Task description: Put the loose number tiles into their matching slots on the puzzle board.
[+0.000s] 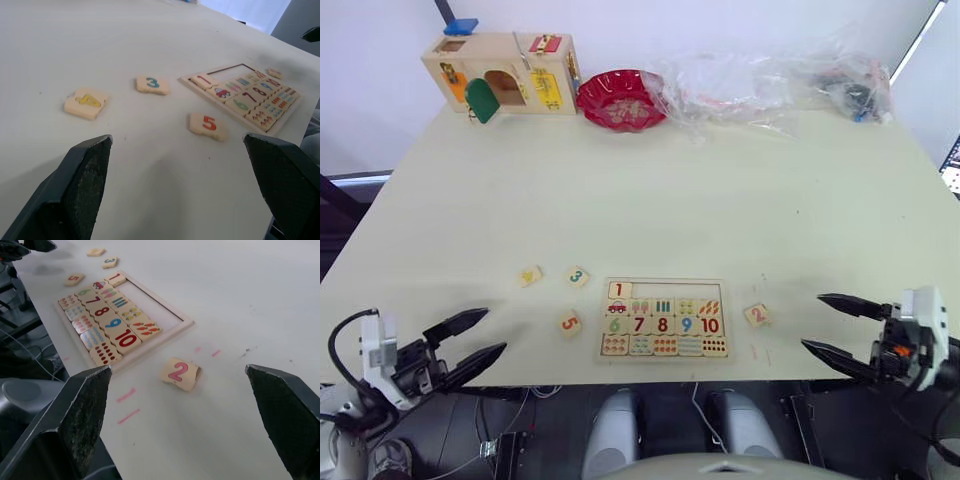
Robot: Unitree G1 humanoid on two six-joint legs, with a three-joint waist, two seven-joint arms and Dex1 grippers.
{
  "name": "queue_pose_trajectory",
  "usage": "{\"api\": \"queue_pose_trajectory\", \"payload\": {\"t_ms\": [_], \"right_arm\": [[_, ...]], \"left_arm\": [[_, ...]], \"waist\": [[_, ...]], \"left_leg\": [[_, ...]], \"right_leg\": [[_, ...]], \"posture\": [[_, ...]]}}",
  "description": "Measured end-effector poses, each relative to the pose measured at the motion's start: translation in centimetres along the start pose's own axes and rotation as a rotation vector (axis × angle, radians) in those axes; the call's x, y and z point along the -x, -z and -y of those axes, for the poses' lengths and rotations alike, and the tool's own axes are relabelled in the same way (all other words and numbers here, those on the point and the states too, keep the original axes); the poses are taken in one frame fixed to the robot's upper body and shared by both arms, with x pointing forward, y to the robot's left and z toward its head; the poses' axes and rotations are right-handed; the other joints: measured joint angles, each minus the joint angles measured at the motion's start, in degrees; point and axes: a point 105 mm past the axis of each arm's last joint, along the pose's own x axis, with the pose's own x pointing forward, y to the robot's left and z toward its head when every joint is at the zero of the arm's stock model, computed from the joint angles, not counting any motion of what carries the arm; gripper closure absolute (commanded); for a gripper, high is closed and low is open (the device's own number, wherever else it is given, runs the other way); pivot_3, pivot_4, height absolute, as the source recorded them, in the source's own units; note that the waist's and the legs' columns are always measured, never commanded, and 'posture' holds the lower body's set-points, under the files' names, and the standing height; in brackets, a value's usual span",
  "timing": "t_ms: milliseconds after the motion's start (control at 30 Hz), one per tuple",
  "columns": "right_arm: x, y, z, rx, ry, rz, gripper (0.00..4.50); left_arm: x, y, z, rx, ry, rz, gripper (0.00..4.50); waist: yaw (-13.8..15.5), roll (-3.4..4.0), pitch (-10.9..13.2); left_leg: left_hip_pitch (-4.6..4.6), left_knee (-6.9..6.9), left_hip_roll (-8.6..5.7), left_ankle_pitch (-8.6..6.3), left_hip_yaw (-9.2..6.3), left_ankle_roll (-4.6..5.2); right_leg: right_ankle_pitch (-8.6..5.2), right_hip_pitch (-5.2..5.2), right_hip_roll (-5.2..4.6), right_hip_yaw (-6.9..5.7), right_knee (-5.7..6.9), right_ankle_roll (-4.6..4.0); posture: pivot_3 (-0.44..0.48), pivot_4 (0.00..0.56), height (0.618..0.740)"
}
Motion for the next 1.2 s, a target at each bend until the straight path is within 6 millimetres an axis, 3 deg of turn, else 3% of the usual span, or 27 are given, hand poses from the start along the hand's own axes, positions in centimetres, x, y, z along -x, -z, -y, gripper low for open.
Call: {"api": "queue_pose_trajectory", "payload": {"t_ms": [100, 300, 400, 700, 933, 1200], "right_arm": [[1.7, 0.9, 1.2, -0.003, 0.051, -0.040, 0.05], [1.8, 0.5, 1.9, 0.031, 0.048, -0.043, 0.05], [0.6, -0.6, 2.1, 0.077, -0.007, -0.068, 0.05], [-5.6, -3.2, 2.2, 0.270, -0.323, -0.171, 0.05], [-7.3, -1.6, 2.6, 0.377, -0.542, -0.298, 0.05], [-8.9, 0.0, 4.2, 0.421, -0.625, -0.314, 0.05]], "left_arm": [[0.5, 0.7, -0.3, 0.020, -0.025, -0.007, 0.00], [0.1, 0.2, -0.4, 0.002, -0.001, 0.011, 0.00], [-0.3, -0.4, -0.2, -0.009, 0.043, 0.017, 0.00], [-2.2, -2.7, 1.0, -0.072, 0.217, 0.000, 0.00], [-2.3, -3.5, 1.5, -0.096, 0.272, -0.006, 0.00], [-2.3, -3.6, 1.8, -0.099, 0.293, 0.001, 0.00]], "waist": [[0.1, -0.05, 0.0], [0.1, -0.03, 0.0], [-0.1, -0.04, 0.0], [-0.1, 0.04, 0.1], [-0.1, 0.07, 0.2], [-0.2, 0.16, 0.3]], "left_leg": [[0.00, 0.00, -0.02, -0.08, 0.00, -0.14], [0.00, 0.00, 0.00, -0.08, -0.01, -0.14], [0.00, 0.00, 0.01, 0.05, 0.01, 0.09], [-0.03, -0.01, 0.02, 0.06, 0.02, 0.11], [-0.09, -0.03, -0.16, 0.05, 0.04, 0.10], [-0.07, -0.01, -0.17, 0.06, 0.35, 0.09]], "right_leg": [[0.00, 0.01, -0.03, 0.00, -0.02, -0.01], [0.02, 0.01, 0.00, -0.02, -0.02, -0.04], [0.07, 0.00, 0.00, -0.02, -0.01, -0.12], [0.14, -0.02, 0.00, -0.05, -0.03, -0.25], [0.14, -0.01, 0.02, -0.11, -0.13, -0.24], [0.15, 0.02, 0.10, -0.11, 0.00, -0.24]], "posture": [[0.000, 0.150, 0.740], [0.000, 0.150, 0.740], [0.000, 0.150, 0.740], [0.000, 0.150, 0.740], [0.000, 0.150, 0.740], [0.000, 0.150, 0.740]]}}
